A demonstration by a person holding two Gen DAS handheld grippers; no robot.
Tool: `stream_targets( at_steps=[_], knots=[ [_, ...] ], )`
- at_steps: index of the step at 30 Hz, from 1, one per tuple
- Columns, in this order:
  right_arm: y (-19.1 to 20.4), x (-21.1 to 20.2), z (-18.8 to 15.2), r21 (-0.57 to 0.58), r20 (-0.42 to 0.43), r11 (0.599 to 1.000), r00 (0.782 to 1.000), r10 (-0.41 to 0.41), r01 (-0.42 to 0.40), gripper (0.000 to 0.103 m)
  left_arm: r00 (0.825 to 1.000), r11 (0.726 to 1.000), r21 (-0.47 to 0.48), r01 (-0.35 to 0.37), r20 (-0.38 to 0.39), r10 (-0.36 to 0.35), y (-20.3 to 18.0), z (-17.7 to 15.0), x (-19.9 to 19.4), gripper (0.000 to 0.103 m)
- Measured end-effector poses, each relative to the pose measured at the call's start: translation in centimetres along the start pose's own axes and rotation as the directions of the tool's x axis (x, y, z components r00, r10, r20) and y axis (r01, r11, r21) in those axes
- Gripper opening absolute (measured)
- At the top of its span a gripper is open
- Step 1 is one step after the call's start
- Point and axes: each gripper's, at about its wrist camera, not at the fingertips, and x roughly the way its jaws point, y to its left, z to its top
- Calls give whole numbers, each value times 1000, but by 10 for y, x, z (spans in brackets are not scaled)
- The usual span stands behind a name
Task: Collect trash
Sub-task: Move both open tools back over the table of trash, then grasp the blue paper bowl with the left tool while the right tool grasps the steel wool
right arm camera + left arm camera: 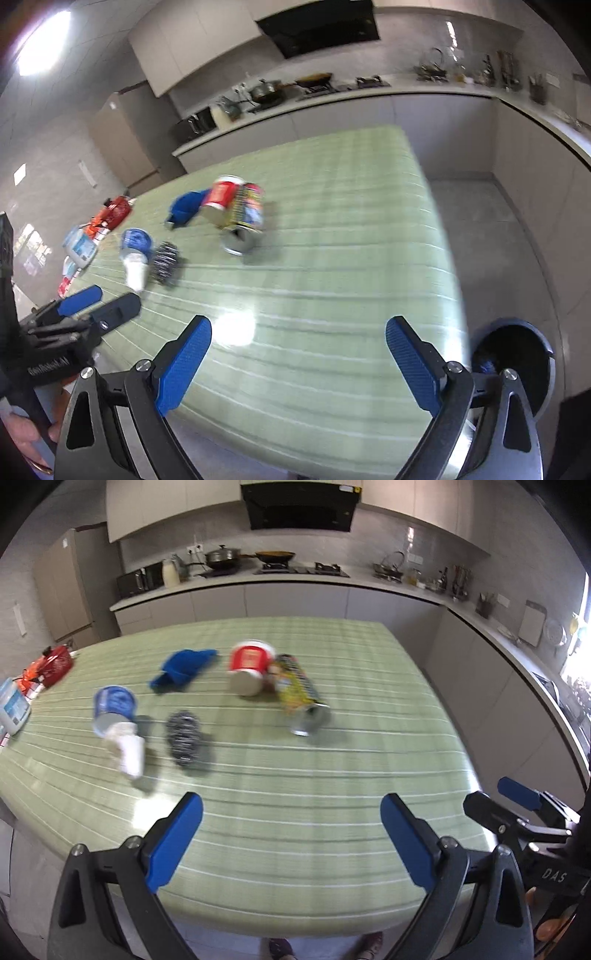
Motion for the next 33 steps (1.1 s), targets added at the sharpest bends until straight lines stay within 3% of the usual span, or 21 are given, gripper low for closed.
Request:
stream_targets(
  at_steps=[8, 14, 19, 26, 33],
  knots=[
    [88, 44, 14, -80, -24, 997, 1000, 18, -20, 97, 999, 996, -83, -32, -21, 30, 82, 4, 12, 98],
    [126, 78, 28, -143, -51, 985, 995, 89, -95, 97, 995, 974, -204, -100, -28, 96, 141, 8, 20, 98],
    [147, 105, 37, -146, -65, 981, 990, 122, -130, 97, 989, 962, -230, -145, -23, 143, 170, 16, 26, 98],
    [175, 133, 50, -137, -84, 982, 989, 119, -130, 97, 992, 965, -228, -129, -38, 123, 203, 30, 48, 98],
    [215, 173, 57, -95, -72, 995, 997, 28, -35, 97, 998, 983, -176, -49, -52, 41, 250, 58, 82, 98]
  ],
)
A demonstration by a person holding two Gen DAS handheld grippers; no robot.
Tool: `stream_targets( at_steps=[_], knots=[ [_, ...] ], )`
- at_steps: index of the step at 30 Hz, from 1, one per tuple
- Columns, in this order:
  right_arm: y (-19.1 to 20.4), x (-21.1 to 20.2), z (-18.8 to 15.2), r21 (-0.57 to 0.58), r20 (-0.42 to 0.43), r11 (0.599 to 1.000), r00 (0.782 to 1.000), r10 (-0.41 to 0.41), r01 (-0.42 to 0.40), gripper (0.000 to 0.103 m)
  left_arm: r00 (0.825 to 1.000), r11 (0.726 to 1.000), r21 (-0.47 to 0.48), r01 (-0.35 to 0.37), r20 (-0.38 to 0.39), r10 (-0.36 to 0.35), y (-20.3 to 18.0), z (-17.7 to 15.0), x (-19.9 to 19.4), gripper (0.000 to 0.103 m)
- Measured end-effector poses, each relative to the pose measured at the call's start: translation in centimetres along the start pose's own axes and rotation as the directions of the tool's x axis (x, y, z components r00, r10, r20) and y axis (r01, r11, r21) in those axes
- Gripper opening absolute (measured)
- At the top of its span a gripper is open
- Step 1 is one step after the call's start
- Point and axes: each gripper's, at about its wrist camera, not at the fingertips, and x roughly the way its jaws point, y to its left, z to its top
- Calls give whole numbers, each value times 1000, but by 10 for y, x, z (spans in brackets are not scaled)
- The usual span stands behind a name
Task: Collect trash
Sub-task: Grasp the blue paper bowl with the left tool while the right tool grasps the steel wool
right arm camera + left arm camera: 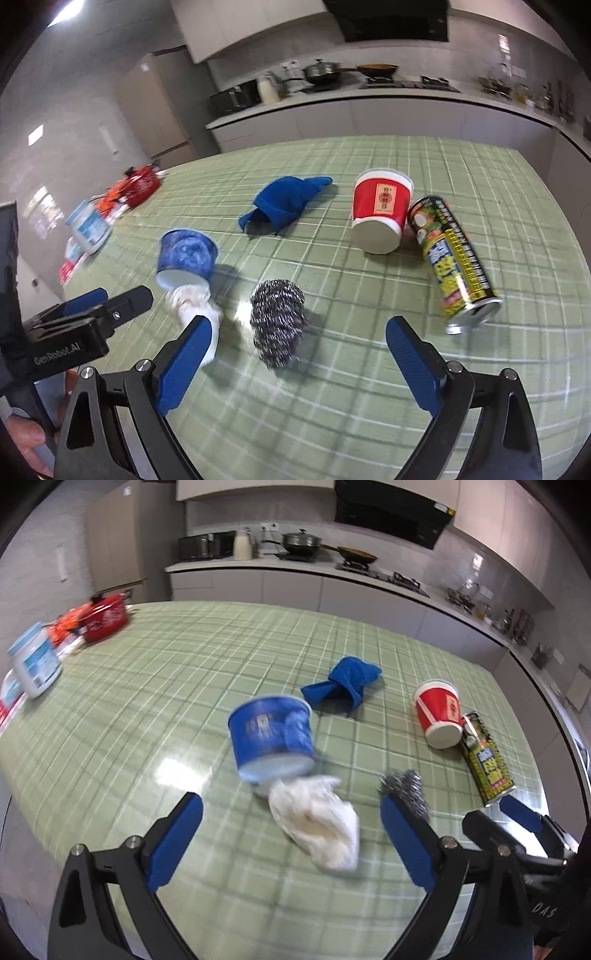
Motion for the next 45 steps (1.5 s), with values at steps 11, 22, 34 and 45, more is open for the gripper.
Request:
stream_targets(
  at_steps=[11, 22, 34, 45],
  knots=[
    [28, 45, -2, 86, -44, 987, 990, -131, 135, 97, 995, 992, 97, 81, -68, -75, 21, 32, 57, 98],
    [22, 72, -4, 100, -88, 975, 978, -190, 198, 97, 992, 992, 94, 89, -101, -79, 25, 38, 85, 98],
    [23, 91, 1, 93, -112, 984, 984, -140, 150, 47, 988, 990, 90, 111, -122, -99, 31, 41, 96, 98],
    [10, 101, 20, 137, -86, 977, 984, -154, 165, 47, 984, 986, 96, 133, -133, -120, 34, 42, 103, 87]
  ],
)
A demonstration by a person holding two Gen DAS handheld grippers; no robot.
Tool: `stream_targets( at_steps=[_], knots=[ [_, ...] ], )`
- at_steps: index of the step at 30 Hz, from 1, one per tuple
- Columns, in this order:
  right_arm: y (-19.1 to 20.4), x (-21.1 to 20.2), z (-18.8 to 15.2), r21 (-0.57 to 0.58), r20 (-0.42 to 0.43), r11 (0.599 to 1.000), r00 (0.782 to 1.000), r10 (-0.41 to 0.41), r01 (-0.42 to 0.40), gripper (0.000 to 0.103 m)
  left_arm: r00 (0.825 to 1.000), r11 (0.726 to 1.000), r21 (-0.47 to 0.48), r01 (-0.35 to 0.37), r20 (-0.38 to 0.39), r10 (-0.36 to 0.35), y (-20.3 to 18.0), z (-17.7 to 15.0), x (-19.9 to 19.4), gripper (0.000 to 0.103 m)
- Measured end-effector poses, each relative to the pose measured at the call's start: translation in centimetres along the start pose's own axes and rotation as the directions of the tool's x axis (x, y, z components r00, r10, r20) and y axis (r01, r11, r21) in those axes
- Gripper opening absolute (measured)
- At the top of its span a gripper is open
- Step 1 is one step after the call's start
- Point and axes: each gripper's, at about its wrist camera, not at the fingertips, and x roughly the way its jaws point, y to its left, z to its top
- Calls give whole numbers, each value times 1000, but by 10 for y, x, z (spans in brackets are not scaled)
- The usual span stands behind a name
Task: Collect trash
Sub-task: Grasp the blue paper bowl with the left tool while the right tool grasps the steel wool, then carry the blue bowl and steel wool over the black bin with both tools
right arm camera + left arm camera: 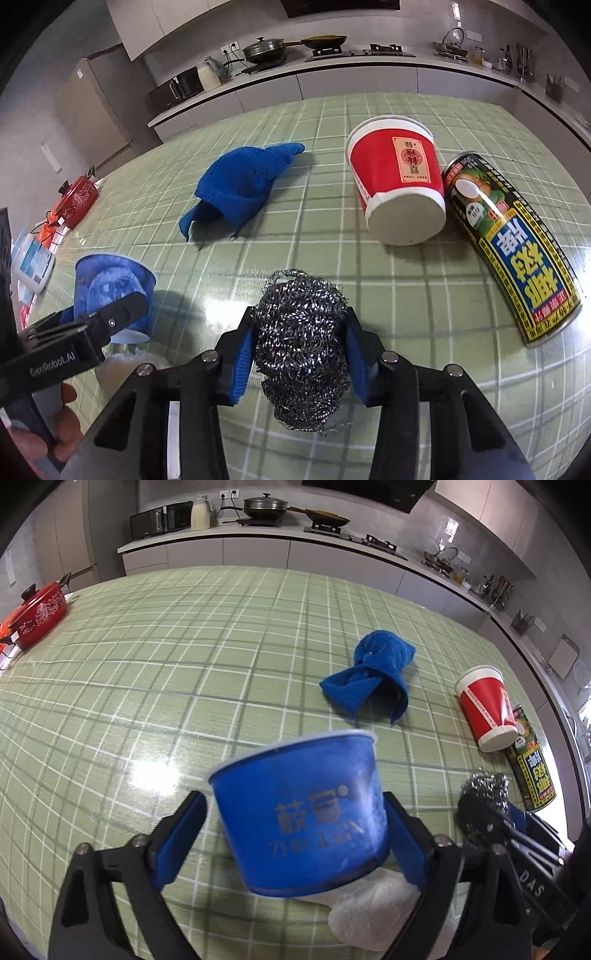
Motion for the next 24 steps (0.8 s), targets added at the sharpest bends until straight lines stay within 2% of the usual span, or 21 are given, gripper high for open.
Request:
stream_targets(
  at_steps=[1, 11, 24],
  knots=[
    [0, 1, 1, -1, 0, 1000, 1000, -1, 1, 47, 1000, 1000, 1, 4, 0, -4, 0, 0, 0, 83],
    [1, 4, 5, -2, -5, 1000, 1000, 3, -3, 47, 999, 1000, 10, 22, 23, -22, 0, -3, -3, 81],
    [-5, -23, 1, 19, 26, 1000, 1000, 10, -10, 47, 993, 999, 24, 48, 108, -50, -7, -5, -41, 80]
  ],
)
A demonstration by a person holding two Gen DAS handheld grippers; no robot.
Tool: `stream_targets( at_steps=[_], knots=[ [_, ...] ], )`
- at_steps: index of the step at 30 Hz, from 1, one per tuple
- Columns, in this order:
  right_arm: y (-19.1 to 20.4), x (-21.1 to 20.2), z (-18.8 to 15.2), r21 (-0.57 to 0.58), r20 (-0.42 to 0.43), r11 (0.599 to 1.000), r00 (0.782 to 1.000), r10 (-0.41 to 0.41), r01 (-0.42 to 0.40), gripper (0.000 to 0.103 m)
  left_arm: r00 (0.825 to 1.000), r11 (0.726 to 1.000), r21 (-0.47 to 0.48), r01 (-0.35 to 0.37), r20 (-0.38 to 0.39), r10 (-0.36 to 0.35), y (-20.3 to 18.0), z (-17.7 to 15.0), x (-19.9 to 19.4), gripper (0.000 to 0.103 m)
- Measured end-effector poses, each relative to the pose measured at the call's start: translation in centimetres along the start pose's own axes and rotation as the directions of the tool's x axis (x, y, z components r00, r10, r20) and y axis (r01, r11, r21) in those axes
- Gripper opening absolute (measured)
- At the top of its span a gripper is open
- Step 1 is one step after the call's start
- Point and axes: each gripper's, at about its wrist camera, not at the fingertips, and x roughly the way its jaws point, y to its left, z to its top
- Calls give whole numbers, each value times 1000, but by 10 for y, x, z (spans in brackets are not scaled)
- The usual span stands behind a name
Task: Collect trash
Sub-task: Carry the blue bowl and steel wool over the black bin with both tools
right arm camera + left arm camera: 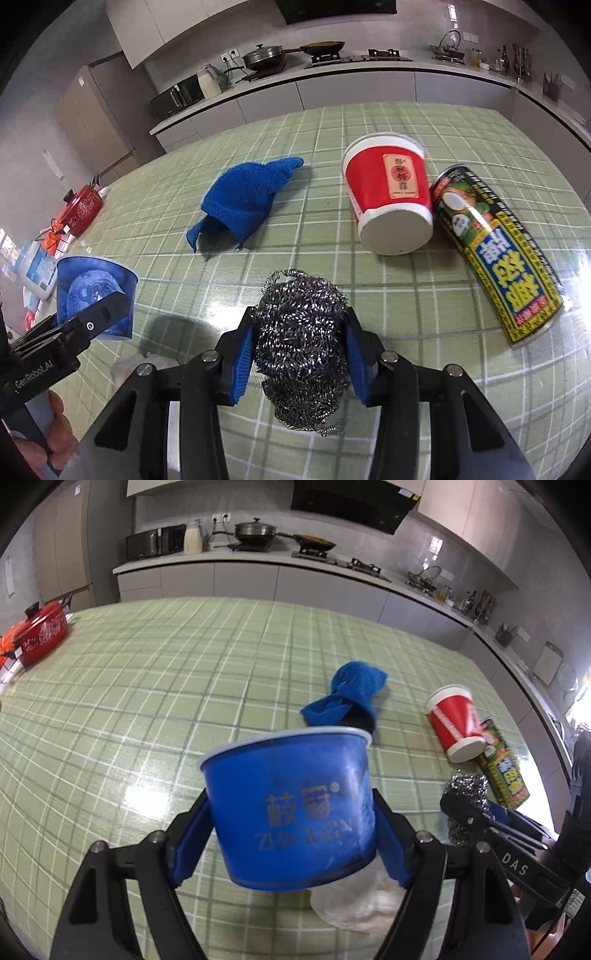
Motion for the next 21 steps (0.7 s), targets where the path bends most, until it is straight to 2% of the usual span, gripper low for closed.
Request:
stream_targets(
  at_steps=[11, 21],
  knots=[
    [-19, -50, -18, 82, 52, 996, 998, -41, 37, 47, 994, 991, 86, 102, 33, -105, -37, -3, -26, 79],
    [-65, -95, -29, 87, 99, 996, 995, -21, 13, 47, 991, 986, 118, 117, 44, -123, -102, -26, -45, 79]
  ],
)
